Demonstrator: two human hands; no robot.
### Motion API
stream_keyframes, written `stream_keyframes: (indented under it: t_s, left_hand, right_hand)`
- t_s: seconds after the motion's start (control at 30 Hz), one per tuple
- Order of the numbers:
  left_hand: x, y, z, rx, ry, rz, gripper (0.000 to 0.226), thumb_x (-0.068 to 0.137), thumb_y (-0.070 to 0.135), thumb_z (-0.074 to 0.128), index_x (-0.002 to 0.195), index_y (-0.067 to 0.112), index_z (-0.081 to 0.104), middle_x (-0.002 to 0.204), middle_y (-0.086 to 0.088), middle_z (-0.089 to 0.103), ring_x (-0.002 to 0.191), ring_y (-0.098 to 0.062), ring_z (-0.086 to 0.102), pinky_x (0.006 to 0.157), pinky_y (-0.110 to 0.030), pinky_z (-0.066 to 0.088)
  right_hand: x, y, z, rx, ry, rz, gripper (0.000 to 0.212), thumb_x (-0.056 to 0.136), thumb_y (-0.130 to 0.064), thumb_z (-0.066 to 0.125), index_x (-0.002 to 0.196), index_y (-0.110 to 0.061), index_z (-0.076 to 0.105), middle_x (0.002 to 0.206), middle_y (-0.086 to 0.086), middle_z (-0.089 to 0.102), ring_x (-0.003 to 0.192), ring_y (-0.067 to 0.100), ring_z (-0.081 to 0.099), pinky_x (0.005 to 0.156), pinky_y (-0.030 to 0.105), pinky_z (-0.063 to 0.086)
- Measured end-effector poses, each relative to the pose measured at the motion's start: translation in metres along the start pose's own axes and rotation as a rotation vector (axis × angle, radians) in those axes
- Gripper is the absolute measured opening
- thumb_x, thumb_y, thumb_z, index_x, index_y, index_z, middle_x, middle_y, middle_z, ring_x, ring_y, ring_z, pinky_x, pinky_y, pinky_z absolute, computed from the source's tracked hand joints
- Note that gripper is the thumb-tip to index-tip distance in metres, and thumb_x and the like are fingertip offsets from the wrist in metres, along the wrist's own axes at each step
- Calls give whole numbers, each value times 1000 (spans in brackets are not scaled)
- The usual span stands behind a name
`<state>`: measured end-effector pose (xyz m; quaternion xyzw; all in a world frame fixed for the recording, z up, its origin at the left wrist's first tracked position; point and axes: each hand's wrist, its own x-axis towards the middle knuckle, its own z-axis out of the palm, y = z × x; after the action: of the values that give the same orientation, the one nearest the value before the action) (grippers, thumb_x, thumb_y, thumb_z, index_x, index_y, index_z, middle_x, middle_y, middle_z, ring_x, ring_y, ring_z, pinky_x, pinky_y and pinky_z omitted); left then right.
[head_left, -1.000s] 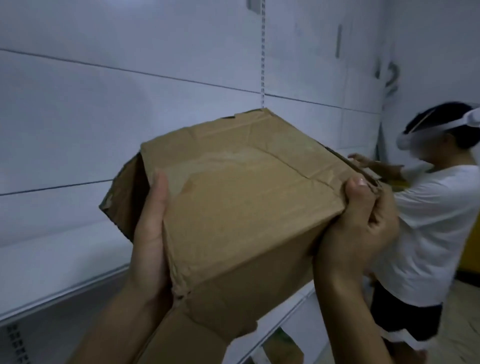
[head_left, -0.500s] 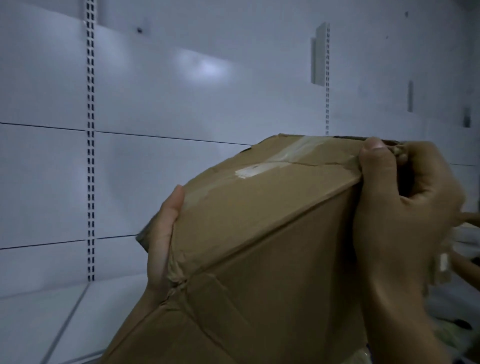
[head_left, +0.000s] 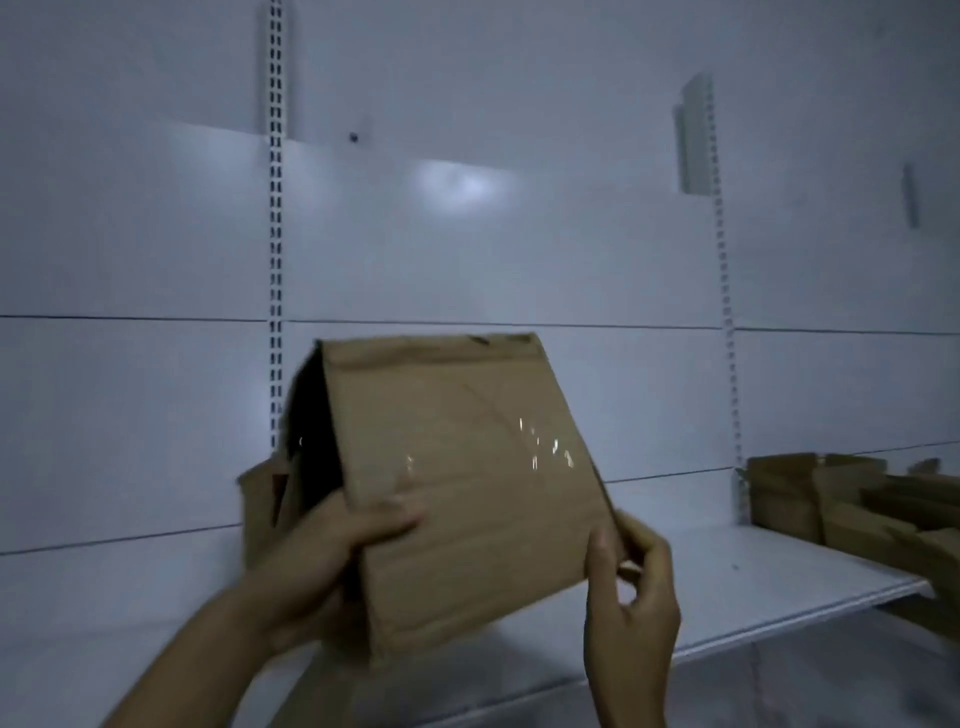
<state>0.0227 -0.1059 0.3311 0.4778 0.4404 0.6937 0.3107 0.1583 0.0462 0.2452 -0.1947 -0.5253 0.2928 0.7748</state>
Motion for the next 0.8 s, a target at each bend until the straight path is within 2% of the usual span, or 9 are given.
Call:
stream_keyframes:
  t_s: [0.03,0.1,0.2,0.3,0.37,0.53,0.63,0.73,0.8]
  left_hand:
    - [-6,-20,1,46,-30,-21,69,36,26,96,95,2,72,100,-17,72,87,-29,71,70,-33,59]
    - [-10,-57,0,126,-23,-69,55,59,24,89,105,4,68,101,-7,74,94,-21,70,80,-28,57]
    - [-5,-90,7,315,-37,-128,39,84,19,71,118,20,54,110,11,67,103,-6,63,88,-22,51]
    - [3,-108,6,405,-144,-218,44,86,28,68,126,27,48,123,7,60,113,-9,58,101,-33,47]
    - [4,-107,7,464,-139,-208,33,87,27,65,116,33,49,117,9,60,110,-9,59,99,-34,48]
    - [9,-71,21,831,-229,-30,11,91,31,59,97,30,50,103,8,59,92,-1,57,80,-13,50]
    - [10,-50,26,998,-279,-16,13,93,33,57,87,26,48,89,8,55,76,0,52,61,-7,42]
    - [13,-44,54,1146,-399,175,20,97,31,49,102,15,58,97,-7,63,83,-18,59,68,-22,49]
    - [20,-48,74,1279,-434,373,33,93,40,41,99,13,57,96,-8,65,85,-25,61,72,-33,50]
  right_hand:
    - [-17,22,3,-51,-52,65,17,87,-42,54,105,-42,53,111,-17,60,108,11,55,93,31,45]
    - [-46,57,7,-156,-131,137,34,87,-49,44,117,-34,51,132,2,52,126,21,45,104,40,37]
    - [-53,72,9,-337,-179,132,67,85,-63,28,138,-24,44,153,6,30,142,22,25,114,47,24]
    - [-50,71,9,-346,-283,8,76,85,-74,24,146,-30,30,157,-6,16,145,10,13,116,38,17]
    - [-48,66,13,-305,-345,-63,73,85,-77,22,146,-36,22,159,-7,12,145,3,9,114,31,15]
    - [-32,63,12,-149,-180,3,95,75,-84,35,149,-26,19,158,-2,17,145,9,16,116,38,21]
    - [-31,61,12,-40,-122,85,109,62,-90,45,149,-30,16,158,-6,16,144,8,19,113,30,23]
    - [-33,66,12,64,19,208,119,58,-93,45,150,-23,18,154,-9,22,140,9,27,113,35,29]
    - [-29,71,8,85,139,206,106,67,-89,42,147,-21,27,150,2,35,134,17,39,109,41,36]
